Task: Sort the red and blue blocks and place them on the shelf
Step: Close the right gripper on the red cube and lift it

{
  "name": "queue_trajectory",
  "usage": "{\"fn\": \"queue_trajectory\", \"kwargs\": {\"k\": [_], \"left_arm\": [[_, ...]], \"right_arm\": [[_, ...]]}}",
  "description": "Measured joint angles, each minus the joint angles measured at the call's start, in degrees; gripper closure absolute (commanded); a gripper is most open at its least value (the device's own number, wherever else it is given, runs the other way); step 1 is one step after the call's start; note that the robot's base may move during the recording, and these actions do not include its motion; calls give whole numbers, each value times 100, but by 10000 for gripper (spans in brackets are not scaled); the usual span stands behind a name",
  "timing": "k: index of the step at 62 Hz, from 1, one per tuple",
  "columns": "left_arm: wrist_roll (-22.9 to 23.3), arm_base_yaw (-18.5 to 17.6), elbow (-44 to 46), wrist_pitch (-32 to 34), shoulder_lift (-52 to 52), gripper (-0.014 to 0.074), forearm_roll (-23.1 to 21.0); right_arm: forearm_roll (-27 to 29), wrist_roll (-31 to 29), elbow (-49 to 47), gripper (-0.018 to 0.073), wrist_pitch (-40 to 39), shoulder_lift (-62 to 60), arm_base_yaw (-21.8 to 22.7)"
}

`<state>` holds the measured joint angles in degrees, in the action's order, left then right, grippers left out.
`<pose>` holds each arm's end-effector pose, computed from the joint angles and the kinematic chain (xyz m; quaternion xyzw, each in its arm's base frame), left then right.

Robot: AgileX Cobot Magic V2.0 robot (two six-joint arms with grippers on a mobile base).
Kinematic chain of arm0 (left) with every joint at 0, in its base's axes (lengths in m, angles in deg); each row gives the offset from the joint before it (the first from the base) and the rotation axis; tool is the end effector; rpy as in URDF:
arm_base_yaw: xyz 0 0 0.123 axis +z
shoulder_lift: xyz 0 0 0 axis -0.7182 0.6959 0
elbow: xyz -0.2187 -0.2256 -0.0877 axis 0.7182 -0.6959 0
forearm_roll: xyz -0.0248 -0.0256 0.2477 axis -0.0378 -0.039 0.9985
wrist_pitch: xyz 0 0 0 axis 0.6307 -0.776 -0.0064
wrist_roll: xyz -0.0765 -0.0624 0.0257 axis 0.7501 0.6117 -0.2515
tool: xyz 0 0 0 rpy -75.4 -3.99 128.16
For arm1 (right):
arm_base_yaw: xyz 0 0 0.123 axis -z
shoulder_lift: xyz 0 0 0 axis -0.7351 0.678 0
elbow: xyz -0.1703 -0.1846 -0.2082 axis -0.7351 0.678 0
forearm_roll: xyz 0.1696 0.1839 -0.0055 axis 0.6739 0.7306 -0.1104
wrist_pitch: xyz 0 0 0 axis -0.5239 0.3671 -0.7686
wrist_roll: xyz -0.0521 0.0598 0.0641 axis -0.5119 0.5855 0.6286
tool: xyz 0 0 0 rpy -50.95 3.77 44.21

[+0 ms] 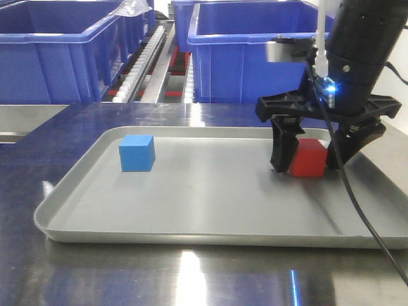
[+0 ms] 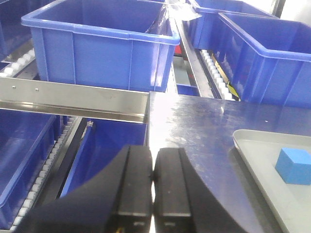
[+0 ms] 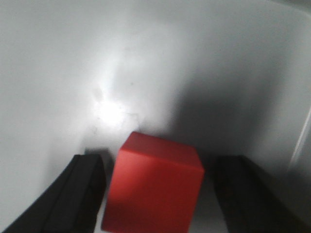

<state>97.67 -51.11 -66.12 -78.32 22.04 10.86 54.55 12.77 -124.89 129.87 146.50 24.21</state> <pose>0.0242 -0.0014 0.2013 -0.0162 0.7131 -0.0742 0.6969 0.3314 0.1463 0.2431 -0.1009 0.9771 0.0765 0.1712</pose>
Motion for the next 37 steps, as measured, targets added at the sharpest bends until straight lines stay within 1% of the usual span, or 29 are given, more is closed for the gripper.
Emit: {"fn": "queue_trajectory", "kwargs": {"k": [4, 15, 20, 26, 37], "left_arm": [[0, 0, 0, 0, 0, 457, 0], [0, 0, 0, 0, 0, 457, 0], [0, 0, 0, 0, 0, 457, 0], [0, 0, 0, 0, 0, 457, 0], [0, 0, 0, 0, 0, 457, 0]], "right_arm": [[0, 0, 0, 89, 0, 0, 0], [-11, 0, 0, 363, -13, 0, 0], [-11, 0, 0, 456, -13, -22, 0], [-32, 0, 0, 491, -13, -134, 0], [-174, 0, 0, 493, -71, -625, 0]]}}
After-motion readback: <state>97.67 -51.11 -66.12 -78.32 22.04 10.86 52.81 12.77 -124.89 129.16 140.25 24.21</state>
